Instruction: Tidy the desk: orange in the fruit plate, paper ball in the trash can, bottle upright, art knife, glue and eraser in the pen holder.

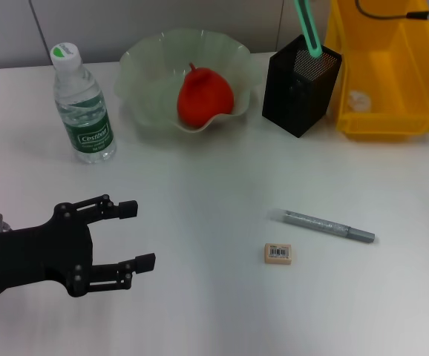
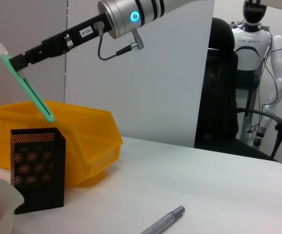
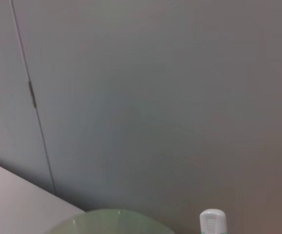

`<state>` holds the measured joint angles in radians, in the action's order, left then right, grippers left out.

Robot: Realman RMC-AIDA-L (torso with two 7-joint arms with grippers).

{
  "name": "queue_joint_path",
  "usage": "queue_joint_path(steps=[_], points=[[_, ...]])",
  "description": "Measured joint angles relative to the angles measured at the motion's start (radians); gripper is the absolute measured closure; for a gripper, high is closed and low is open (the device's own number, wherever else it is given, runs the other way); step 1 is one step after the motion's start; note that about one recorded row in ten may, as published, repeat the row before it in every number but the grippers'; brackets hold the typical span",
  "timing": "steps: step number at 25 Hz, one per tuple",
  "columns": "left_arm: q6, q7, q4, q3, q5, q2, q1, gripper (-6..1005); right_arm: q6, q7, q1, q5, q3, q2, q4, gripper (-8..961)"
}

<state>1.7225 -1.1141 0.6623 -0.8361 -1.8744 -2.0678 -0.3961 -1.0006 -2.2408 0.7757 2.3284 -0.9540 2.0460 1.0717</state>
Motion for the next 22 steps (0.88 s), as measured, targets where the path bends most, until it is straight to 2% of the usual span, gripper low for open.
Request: queue_joint_path(steps=[4,14,22], points=[[0.0,0.0,-0.002,0.0,0.005,0.0,0.0,172,0.062,0.069,-0.008,-0.032,-0.002,0.008,-0.06,799],[0.002,-0.012,-0.003,0.0,0.011,0.0,-0.006,172,0.149,0.237,-0.008,-0.158,0.0,0.01,-0.197,799],[-0.001,-0.011,-0.015,0.0,0.012,0.0,-0.013,172,0.185,0.272,-0.012,-0.169,-0.005,0.019,-0.235,759]])
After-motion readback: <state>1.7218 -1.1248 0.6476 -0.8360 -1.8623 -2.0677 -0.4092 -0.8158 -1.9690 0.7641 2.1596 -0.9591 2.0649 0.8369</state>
